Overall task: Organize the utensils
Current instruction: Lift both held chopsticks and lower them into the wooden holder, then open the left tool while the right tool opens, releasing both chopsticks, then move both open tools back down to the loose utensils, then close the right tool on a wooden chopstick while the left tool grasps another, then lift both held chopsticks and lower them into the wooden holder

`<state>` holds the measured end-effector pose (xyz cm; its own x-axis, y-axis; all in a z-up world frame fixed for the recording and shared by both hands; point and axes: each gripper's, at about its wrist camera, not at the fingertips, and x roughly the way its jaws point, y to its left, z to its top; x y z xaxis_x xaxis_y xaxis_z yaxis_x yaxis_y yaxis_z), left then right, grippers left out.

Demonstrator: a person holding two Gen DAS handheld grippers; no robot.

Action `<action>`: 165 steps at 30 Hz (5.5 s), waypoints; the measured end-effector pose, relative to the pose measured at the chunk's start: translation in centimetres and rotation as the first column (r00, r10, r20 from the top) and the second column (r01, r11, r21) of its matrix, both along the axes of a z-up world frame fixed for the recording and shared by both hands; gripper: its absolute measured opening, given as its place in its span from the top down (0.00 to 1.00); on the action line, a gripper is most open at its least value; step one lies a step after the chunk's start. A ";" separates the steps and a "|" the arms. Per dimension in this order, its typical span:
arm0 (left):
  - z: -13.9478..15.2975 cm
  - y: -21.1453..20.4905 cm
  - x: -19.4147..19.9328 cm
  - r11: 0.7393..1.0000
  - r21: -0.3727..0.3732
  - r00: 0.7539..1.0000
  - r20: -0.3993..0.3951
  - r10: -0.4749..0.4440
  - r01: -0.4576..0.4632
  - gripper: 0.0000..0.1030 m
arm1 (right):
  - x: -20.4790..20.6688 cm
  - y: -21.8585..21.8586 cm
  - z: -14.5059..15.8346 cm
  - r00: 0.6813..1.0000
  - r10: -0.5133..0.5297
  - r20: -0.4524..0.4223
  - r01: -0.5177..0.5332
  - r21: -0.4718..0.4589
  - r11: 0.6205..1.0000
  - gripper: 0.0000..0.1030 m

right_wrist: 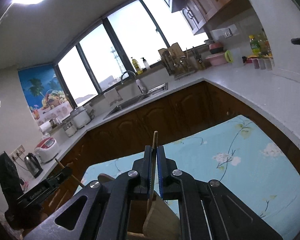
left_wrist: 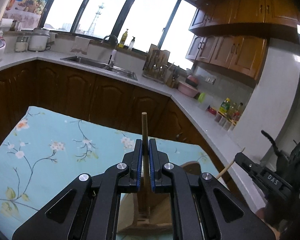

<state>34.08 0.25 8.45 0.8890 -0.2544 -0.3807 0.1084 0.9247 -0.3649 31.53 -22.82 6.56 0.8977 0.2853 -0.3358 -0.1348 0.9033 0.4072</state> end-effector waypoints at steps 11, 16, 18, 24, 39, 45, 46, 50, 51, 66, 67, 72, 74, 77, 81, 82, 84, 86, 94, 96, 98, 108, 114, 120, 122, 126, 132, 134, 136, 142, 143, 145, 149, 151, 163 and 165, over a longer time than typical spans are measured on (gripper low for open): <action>-0.4 0.5 0.7 1.000 0.001 0.998 -0.060 -0.002 0.002 0.82 | 0.5 0.5 0.1 0.999 0.000 -0.034 0.000 -0.016 1.000 0.90; -0.2 0.9 -0.6 1.000 -0.005 0.999 -0.054 -0.002 0.002 0.57 | 0.2 0.1 0.2 0.999 -0.003 -0.052 0.004 0.008 1.000 0.64; -0.1 1.3 -1.2 1.000 -0.014 0.999 -0.053 0.001 -0.002 0.52 | -0.6 -0.3 0.5 0.999 -0.002 -0.036 0.003 0.029 1.000 0.47; 0.2 2.7 -3.8 0.999 -0.037 0.998 -0.059 0.026 -0.028 0.30 | -3.3 -1.3 1.4 1.000 -0.005 0.009 0.004 0.078 0.997 0.13; -2.6 4.6 -14.7 0.994 -0.086 0.991 -0.115 0.064 -0.074 0.15 | -13.3 -1.4 -0.6 1.000 0.030 0.007 -0.030 0.065 0.997 0.03; -5.0 4.5 -17.6 0.995 -0.079 0.983 -0.176 0.052 -0.067 0.15 | -16.6 -2.3 -2.9 0.999 0.022 -0.044 -0.021 0.023 1.000 0.03; -5.3 4.4 -17.8 0.995 -0.075 0.981 -0.185 0.049 -0.064 0.15 | -17.3 -2.5 -3.3 0.999 0.015 -0.052 -0.015 0.012 1.000 0.03; -6.9 4.0 -19.0 0.997 -0.067 0.974 -0.223 0.033 -0.049 0.15 | -18.9 -2.7 -4.5 0.997 0.000 -0.079 -0.002 -0.024 1.000 0.03; -7.2 3.7 -19.2 0.997 -0.067 0.971 -0.236 0.028 -0.045 0.15 | -19.2 -2.8 -4.8 0.996 -0.001 -0.092 -0.002 -0.032 0.999 0.03; -9.1 0.9 -19.1 0.997 0.051 0.939 -0.342 -0.039 0.060 0.15 | -19.1 -1.4 -7.5 0.980 0.004 -0.201 -0.027 -0.111 0.993 0.03; -9.2 0.7 -19.0 0.996 0.059 0.937 -0.347 -0.044 0.069 0.15 | -18.9 -1.4 -7.7 0.978 0.003 -0.208 -0.026 -0.110 0.994 0.04; -9.6 -0.9 -18.0 0.984 0.110 0.920 -0.381 -0.087 0.138 0.24 | -18.0 -1.7 -8.4 0.968 -0.010 -0.250 -0.021 -0.119 0.993 0.15; -10.1 -1.7 -17.3 0.978 0.121 0.908 -0.406 -0.106 0.169 0.32 | -17.6 -1.7 -8.7 0.963 -0.014 -0.269 -0.020 -0.124 0.992 0.24; -10.9 -2.5 -16.5 0.972 0.130 0.893 -0.433 -0.123 0.196 0.45 | -16.8 -1.8 -9.3 0.953 -0.021 -0.303 -0.021 -0.135 0.991 0.38; -11.9 -3.4 -15.4 0.963 0.141 0.873 -0.467 -0.141 0.230 0.52 | -15.6 -1.5 -10.6 0.931 -0.022 -0.365 -0.040 -0.159 0.986 0.58; -12.0 -3.6 -15.1 0.961 0.145 0.869 -0.474 -0.141 0.235 0.55 | -15.3 -1.5 -10.9 0.926 -0.020 -0.376 -0.045 -0.164 0.985 0.61; -12.5 -4.1 -14.5 0.956 0.153 0.860 -0.489 -0.145 0.249 0.60 | -14.6 -1.3 -11.7 0.913 -0.022 -0.407 -0.056 -0.179 0.982 0.69; -13.0 -4.4 -13.9 0.952 0.159 0.851 -0.505 -0.147 0.260 0.62 | -14.1 -1.3 -12.4 0.904 -0.023 -0.427 -0.061 -0.183 0.981 0.73; -14.4 -5.5 -12.0 0.936 0.171 0.820 -0.547 -0.169 0.307 0.76 | -12.1 -1.1 -14.2 0.874 -0.031 -0.485 -0.082 -0.210 0.974 0.83; -14.4 -5.9 -11.7 0.930 0.187 0.822 -0.543 -0.170 0.316 0.76 | -11.6 -1.1 -14.6 0.870 -0.032 -0.491 -0.086 -0.216 0.973 0.85; -14.5 -6.1 -11.3 0.927 0.197 0.824 -0.540 -0.170 0.320 0.77 | -11.2 -0.9 -14.6 0.872 -0.036 -0.489 -0.089 -0.230 0.969 0.86; -14.8 -6.4 -10.1 0.916 0.234 0.840 -0.518 -0.165 0.324 0.93 | -9.4 0.9 -14.7 0.881 -0.060 -0.470 -0.123 -0.349 0.929 0.87; -14.5 -5.6 -10.0 0.938 0.150 0.832 -0.519 -0.193 0.312 0.94 | -9.7 0.3 -14.5 0.882 -0.045 -0.469 -0.118 -0.313 0.942 0.95; -11.1 -3.6 -12.0 0.953 0.084 0.865 -0.448 -0.226 0.293 0.95 | -11.5 -1.0 -11.6 0.903 0.008 -0.430 -0.107 -0.206 0.973 0.95; -9.8 -3.4 -12.6 0.954 0.073 0.876 -0.421 -0.236 0.292 0.95 | -12.4 -1.1 -10.1 0.916 0.008 -0.401 -0.098 -0.204 0.974 0.95; -7.2 -2.2 -14.1 0.957 0.035 0.895 -0.367 -0.254 0.287 0.95 | -13.7 -1.2 -6.8 0.941 0.029 -0.337 -0.093 -0.175 0.980 0.96; -2.7 -0.6 -16.6 0.962 -0.004 0.927 -0.267 -0.263 0.272 0.95 | -15.7 -1.4 -1.6 0.975 0.037 -0.217 -0.072 -0.156 0.985 0.96; -1.6 -0.6 -17.2 0.963 -0.005 0.937 -0.233 -0.262 0.268 0.95 | -16.1 -1.3 -0.4 0.982 0.039 -0.182 -0.068 -0.153 0.986 0.96; -0.7 -0.3 -17.7 0.965 -0.003 0.944 -0.205 -0.259 0.263 0.95 | -16.7 -1.4 0.9 0.988 0.037 -0.148 -0.060 -0.154 0.986 0.95; 1.8 0.8 -19.1 0.967 0.007 0.959 -0.132 -0.250 0.253 0.95 | -17.5 -1.3 3.7 0.997 0.036 -0.064 -0.045 -0.145 0.988 0.96; 2.0 0.9 -19.2 0.968 0.007 0.961 -0.125 -0.248 0.250 0.95 | -17.5 -1.2 4.0 0.998 0.036 -0.055 -0.043 -0.144 0.989 0.96; 2.4 1.1 -19.3 0.969 0.011 0.963 -0.110 -0.245 0.248 0.95 | -17.6 -1.0 4.8 0.999 0.036 -0.033 -0.040 -0.147 0.988 0.95; 3.2 1.5 -19.2 0.972 0.010 0.969 -0.086 -0.231 0.233 0.95 | -17.2 -0.7 5.8 0.999 0.037 -0.001 -0.037 -0.144 0.989 0.95; 3.6 1.7 -19.0 0.975 0.010 0.972 -0.073 -0.223 0.224 0.95 | -16.9 -0.6 6.2 0.999 0.040 0.011 -0.038 -0.145 0.989 0.95; 6.0 2.8 -17.0 0.986 -0.012 0.986 0.012 -0.168 0.168 0.95 | -15.1 -1.0 7.6 0.998 0.028 0.064 -0.020 -0.113 0.993 0.95; 6.6 3.0 -16.2 0.987 -0.018 0.987 0.026 -0.158 0.158 0.95 | -14.6 -0.9 7.9 0.997 0.019 0.075 -0.011 -0.101 0.995 0.95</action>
